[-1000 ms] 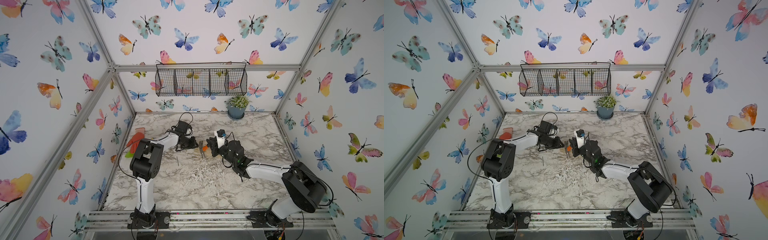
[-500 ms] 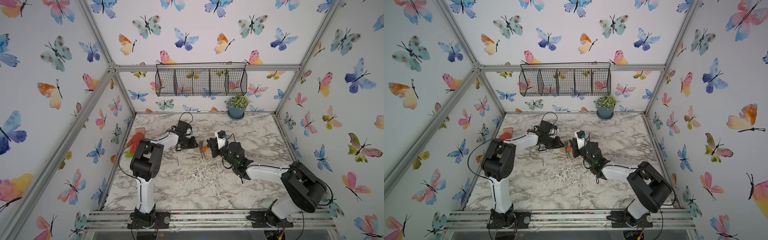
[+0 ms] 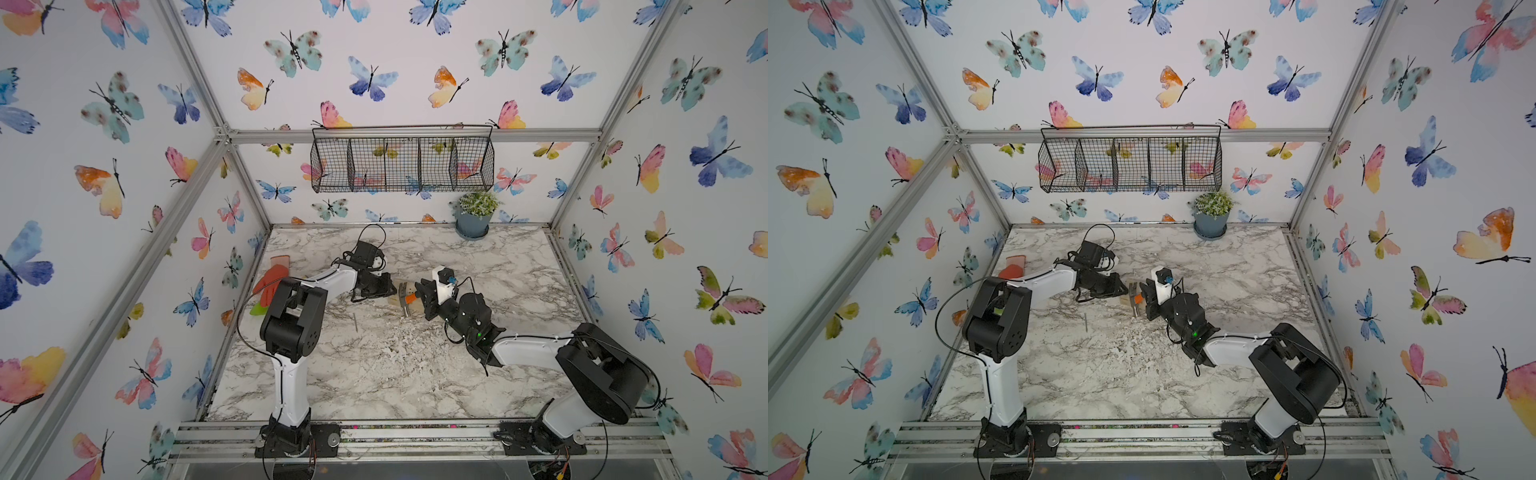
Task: Use a claw hammer to pull out a nail
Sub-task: Remove the nail from the mounting plate.
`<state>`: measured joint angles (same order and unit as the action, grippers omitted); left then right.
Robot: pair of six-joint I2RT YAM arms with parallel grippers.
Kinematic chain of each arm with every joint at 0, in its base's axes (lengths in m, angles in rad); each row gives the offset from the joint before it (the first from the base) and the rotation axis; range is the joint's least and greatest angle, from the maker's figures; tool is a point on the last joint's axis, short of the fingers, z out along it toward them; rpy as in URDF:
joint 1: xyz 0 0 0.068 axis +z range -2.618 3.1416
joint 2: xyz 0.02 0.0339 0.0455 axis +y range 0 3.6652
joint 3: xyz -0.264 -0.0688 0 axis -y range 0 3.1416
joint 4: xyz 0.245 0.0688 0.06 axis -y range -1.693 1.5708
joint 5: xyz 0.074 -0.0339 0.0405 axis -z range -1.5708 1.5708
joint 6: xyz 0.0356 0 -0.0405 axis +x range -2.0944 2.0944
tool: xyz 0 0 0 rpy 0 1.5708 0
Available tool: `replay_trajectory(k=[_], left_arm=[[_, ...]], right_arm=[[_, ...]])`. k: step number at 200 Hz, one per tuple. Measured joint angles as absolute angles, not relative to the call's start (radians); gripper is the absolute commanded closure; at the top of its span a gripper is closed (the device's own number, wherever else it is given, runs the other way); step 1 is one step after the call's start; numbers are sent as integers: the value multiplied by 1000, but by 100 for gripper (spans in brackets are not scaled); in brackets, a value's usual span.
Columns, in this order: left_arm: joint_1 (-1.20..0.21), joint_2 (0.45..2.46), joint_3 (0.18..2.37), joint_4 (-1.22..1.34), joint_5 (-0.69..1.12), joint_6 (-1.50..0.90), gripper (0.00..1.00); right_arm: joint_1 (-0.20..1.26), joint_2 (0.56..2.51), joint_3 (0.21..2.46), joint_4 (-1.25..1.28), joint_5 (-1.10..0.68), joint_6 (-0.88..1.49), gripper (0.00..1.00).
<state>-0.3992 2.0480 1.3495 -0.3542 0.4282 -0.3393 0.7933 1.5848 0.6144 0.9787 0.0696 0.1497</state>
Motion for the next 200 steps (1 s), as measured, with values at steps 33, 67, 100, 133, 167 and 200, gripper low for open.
replay_trajectory(k=[33,67,100,133,167,200], left_arm=[[-399,2048,1349,-353,428,-339,82],[-399,2048,1349,-353,428,-340,82],[-399,2048,1349,-353,428,-339,82],[-399,2049,1349,-352,429,-337,82],[-399,2049,1347,-349,429,-336,82],[-400,2054,1347,-322,428,-335,82]], right_arm=[[795,1585,614,979,73,142,97],[798,1585,614,979,79,137,97],[799,1586,603,997,81,137,97],[800,1587,594,1014,84,137,97],[801,1586,606,993,85,136,97],[801,1581,670,884,100,115,97]])
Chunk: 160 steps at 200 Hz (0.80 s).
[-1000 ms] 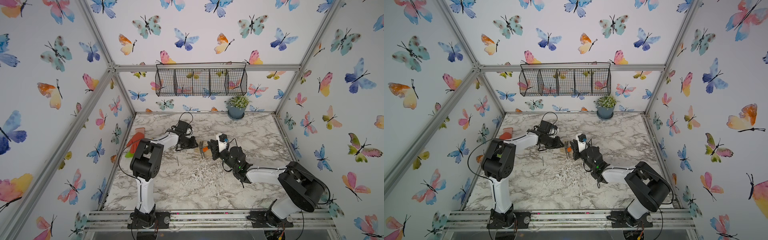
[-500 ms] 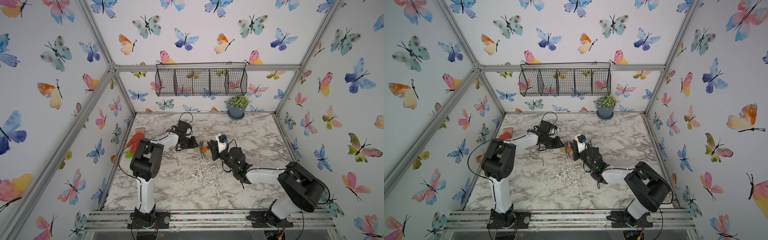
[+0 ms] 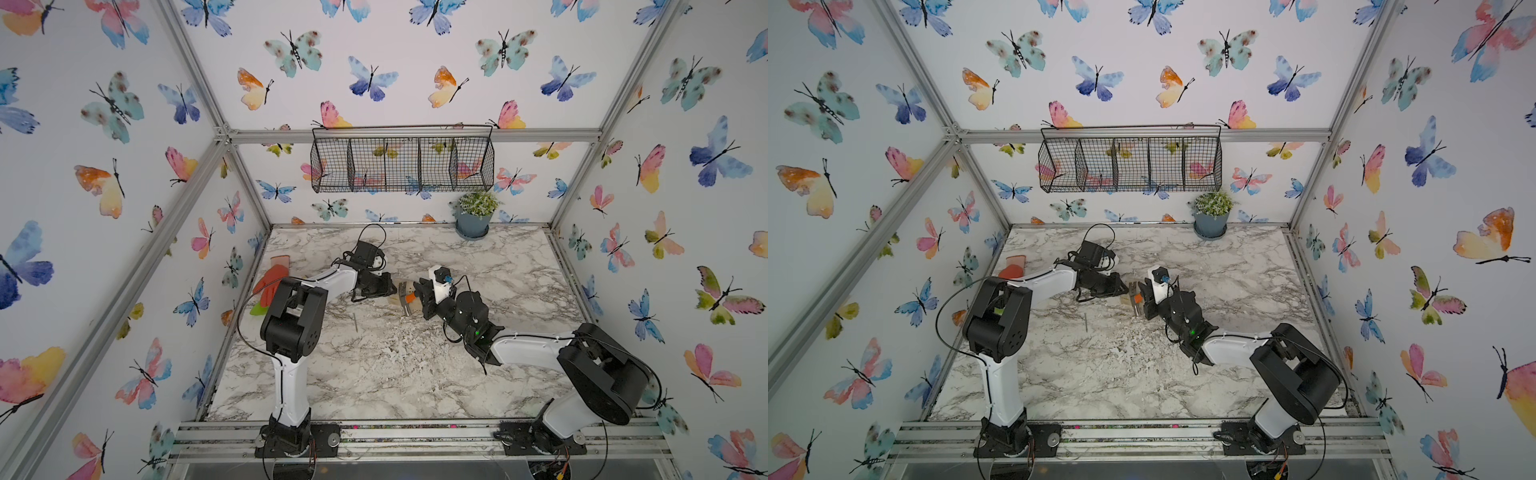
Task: Use a claw hammer to pull out a nail
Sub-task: Remove the nail from the mounting plate.
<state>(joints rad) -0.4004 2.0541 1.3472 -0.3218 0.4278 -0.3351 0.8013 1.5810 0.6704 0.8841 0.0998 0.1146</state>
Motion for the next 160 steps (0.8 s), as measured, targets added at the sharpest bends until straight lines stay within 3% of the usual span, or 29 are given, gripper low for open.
replay_trajectory(k=[38,160], left_arm=[[-401,2056,1347,-313,427,-335,82],[-403,2072,1372,-331,430,-329,82]], right_arm=[[802,1581,686,852,114,112,97],[861,1625,504,1140,204,127,97]])
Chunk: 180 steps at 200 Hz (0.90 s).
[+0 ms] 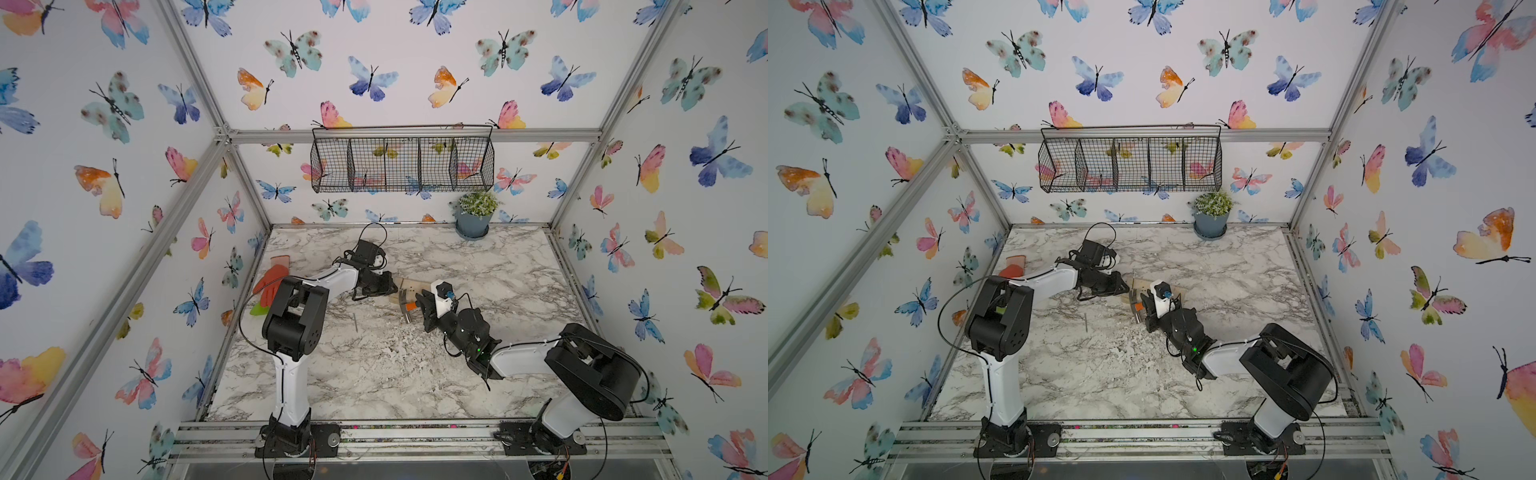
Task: Use a claw hammer to pull out a nail
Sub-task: Remove the nail from the mounting plate.
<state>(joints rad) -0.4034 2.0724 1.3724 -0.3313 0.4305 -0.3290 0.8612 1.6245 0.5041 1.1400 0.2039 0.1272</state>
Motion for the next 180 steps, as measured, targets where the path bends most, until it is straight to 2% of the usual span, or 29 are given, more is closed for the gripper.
replay_trajectory(k=[62,133,180], left_arm=[[-425,2085,1373,-274,430,-329,82],[-425,2085,1366,-262,434,-329,82],[-425,2081,1353,-243,435,-329,82]], right_arm=[[864,1607,514,1103,224,137,97],[863,1408,543,725,259,125,97],[863,1399,617,574,259,140,97]])
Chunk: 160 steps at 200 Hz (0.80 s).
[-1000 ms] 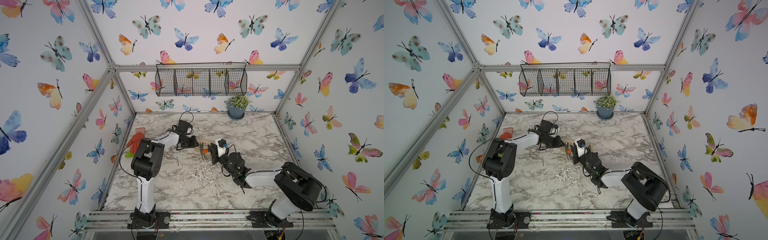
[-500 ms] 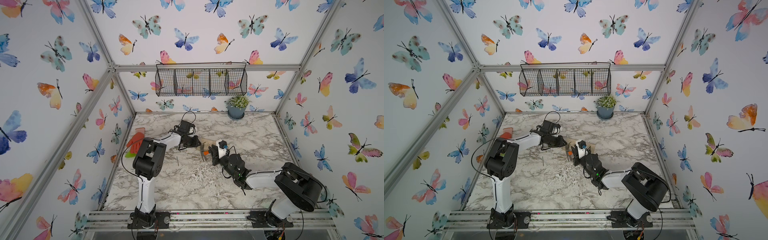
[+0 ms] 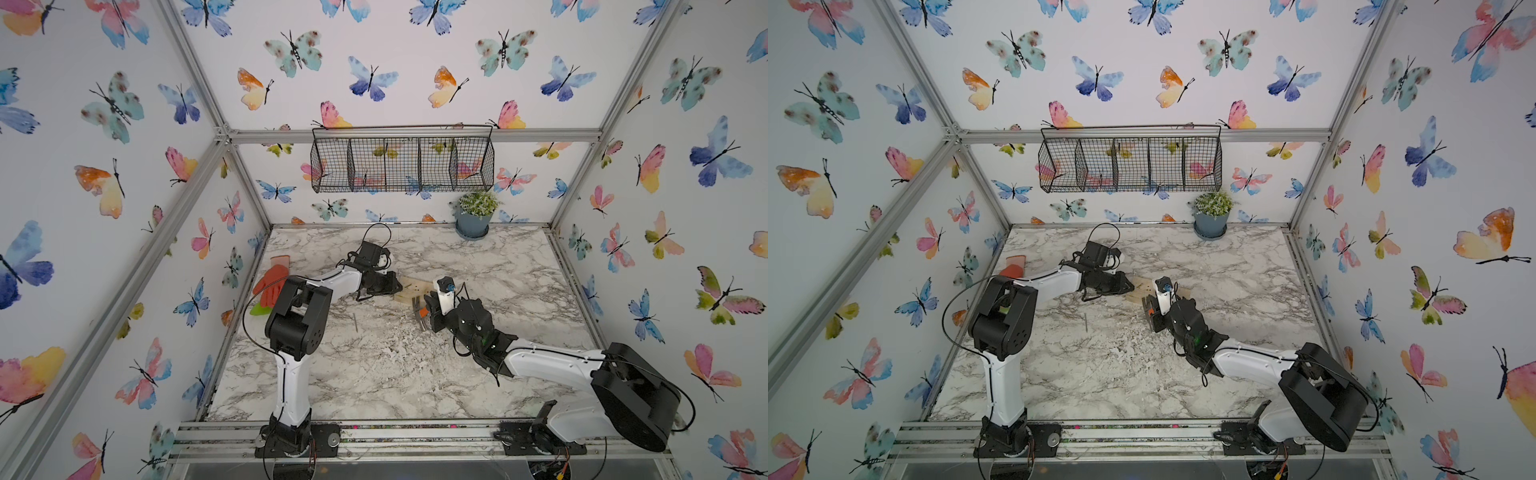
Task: Use a claw hammer to pull out a nail
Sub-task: Remove the nail from the mounting plate.
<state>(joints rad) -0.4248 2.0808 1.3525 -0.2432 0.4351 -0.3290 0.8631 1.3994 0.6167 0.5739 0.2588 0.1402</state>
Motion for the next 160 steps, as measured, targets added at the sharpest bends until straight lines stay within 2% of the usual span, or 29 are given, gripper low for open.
replay_trajectory(k=[65,160], left_arm=[[-425,2075,1337,-221,435,-325,82],[-425,2075,1337,-221,435,-321,82]], right_arm=[[854,1476,868,244,259,208,97],[827,1513,962,143,262,225,97]])
